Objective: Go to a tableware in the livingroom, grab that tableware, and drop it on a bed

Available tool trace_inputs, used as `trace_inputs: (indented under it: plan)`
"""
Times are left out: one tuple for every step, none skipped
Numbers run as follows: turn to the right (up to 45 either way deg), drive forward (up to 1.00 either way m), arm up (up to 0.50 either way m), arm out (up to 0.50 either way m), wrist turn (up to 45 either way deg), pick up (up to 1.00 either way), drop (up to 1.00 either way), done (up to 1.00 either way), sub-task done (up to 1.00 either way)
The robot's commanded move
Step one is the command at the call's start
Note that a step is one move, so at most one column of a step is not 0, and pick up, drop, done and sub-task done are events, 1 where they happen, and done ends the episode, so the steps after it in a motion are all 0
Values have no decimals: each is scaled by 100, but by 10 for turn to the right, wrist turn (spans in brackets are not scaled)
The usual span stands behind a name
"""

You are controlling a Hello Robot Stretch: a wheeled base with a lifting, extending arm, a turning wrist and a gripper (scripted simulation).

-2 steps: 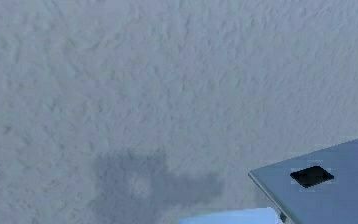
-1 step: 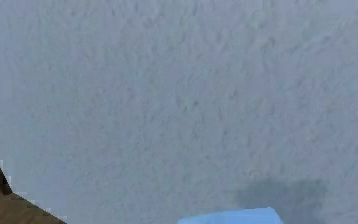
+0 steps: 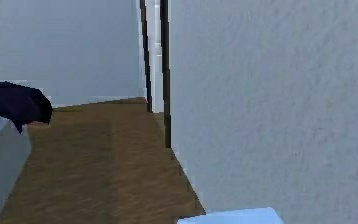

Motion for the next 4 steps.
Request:
trace_inputs:
  plan:
    - [-210,0,0,0,0,0,0,0,0]
    - [0,100,0,0,0,0,0,0,0]
    - [-30,0,0,0,0,0,0,0,0]
    - [0,100,0,0,0,0,0,0,0]
